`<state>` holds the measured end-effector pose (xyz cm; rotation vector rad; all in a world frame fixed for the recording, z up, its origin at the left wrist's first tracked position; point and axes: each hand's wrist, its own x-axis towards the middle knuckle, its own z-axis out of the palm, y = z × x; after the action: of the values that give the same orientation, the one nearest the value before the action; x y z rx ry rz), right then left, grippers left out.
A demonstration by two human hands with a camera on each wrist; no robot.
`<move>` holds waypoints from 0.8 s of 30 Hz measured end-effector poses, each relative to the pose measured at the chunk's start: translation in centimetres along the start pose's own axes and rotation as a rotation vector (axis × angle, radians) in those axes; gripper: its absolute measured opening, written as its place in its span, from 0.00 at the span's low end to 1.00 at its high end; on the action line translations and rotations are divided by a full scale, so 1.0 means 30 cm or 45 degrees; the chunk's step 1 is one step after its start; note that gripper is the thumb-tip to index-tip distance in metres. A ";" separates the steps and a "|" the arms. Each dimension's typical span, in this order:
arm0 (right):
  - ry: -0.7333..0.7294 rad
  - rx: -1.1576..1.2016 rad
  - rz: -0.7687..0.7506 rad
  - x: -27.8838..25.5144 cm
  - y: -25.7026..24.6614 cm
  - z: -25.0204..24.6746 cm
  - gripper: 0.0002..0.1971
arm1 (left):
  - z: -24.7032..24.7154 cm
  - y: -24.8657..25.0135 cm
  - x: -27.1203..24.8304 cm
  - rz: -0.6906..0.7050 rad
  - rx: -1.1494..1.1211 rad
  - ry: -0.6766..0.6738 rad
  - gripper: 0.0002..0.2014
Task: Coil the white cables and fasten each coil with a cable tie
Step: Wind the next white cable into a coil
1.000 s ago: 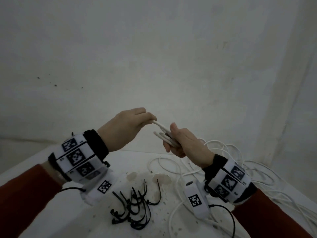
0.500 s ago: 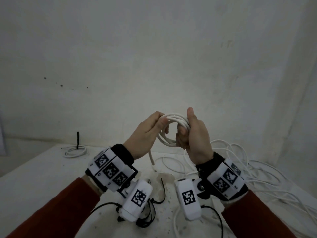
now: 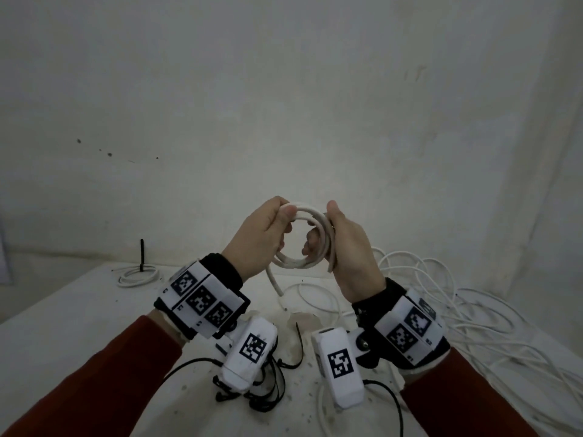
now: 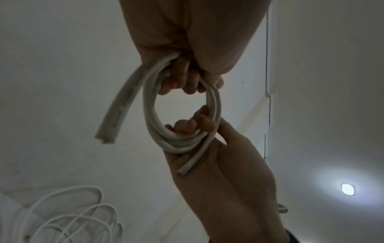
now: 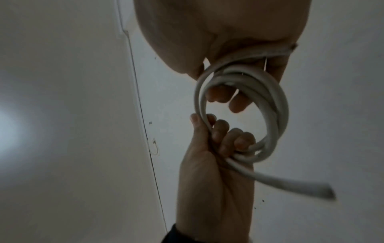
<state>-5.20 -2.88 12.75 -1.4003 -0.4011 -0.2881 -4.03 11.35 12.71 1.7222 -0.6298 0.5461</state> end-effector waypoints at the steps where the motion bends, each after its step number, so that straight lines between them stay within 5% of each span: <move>1: -0.014 0.041 0.013 0.000 0.008 -0.002 0.22 | -0.002 0.002 0.006 -0.033 -0.067 0.059 0.13; 6: -0.097 0.265 0.089 -0.038 0.073 -0.001 0.16 | -0.024 -0.004 0.034 -0.186 -0.526 0.378 0.14; 11: -0.216 0.181 0.061 -0.072 0.132 0.035 0.27 | -0.008 0.002 0.045 -0.206 -0.764 0.503 0.16; 17: 0.015 0.172 -0.144 -0.054 0.146 0.083 0.08 | 0.033 0.027 0.034 -0.176 -0.906 0.517 0.16; 24: 0.096 0.320 -0.006 -0.053 0.162 0.111 0.12 | 0.043 0.018 -0.011 -0.233 -0.904 0.332 0.16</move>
<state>-4.91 1.09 8.12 -1.1392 -0.3650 -0.2829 -4.60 10.03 12.59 1.0042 -0.4029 0.3479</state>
